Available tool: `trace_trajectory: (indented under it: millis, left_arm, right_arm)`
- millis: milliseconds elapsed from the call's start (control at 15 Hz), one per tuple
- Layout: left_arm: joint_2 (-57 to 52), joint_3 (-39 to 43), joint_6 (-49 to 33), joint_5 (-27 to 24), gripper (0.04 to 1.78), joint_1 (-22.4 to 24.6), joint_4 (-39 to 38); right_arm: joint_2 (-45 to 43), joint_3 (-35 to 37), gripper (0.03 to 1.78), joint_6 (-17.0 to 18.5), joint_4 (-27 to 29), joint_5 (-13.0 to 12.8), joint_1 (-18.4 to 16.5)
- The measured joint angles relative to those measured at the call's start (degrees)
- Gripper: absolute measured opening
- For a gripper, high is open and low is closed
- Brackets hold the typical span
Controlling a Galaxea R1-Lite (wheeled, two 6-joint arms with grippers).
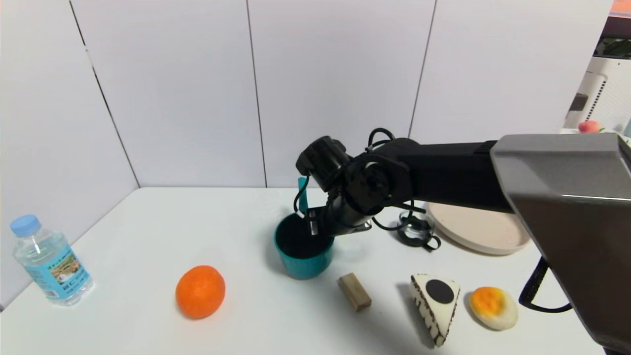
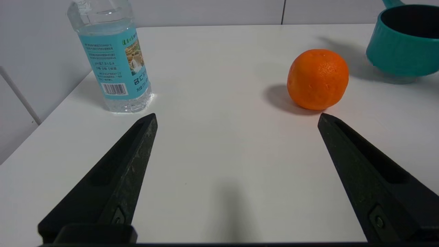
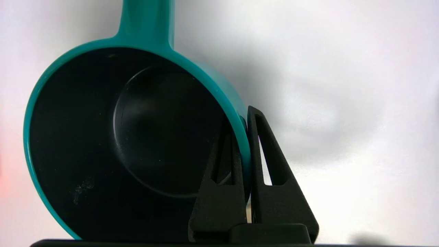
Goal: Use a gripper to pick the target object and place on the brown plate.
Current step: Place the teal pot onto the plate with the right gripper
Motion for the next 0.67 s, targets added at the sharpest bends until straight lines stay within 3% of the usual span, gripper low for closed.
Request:
trace_trajectory:
  millis: [200,333,467,667]
  left_arm:
    - [0.0,0.0,0.0,0.0,1.69,0.0,0.0]
    - [0.0,0.0,0.0,0.0,1.69,0.0,0.0]
    - [0.0,0.0,0.0,0.0,1.69,0.0,0.0]
    - [0.0,0.0,0.0,0.0,1.69,0.0,0.0]
  right_arm:
    - [-4.7,-0.2,0.12,-0.7,-0.1,0.0,-1.5]
    - [-8.5,-0.2,0.12,-1.4,-0.1,0.0,-4.2]
    - [-11.8,-0.2,0.12,-2.9,-0.1,0.0,-9.0]
    - [-14.9,0.6,0.12,-5.4,0.0,0.0,-19.0]
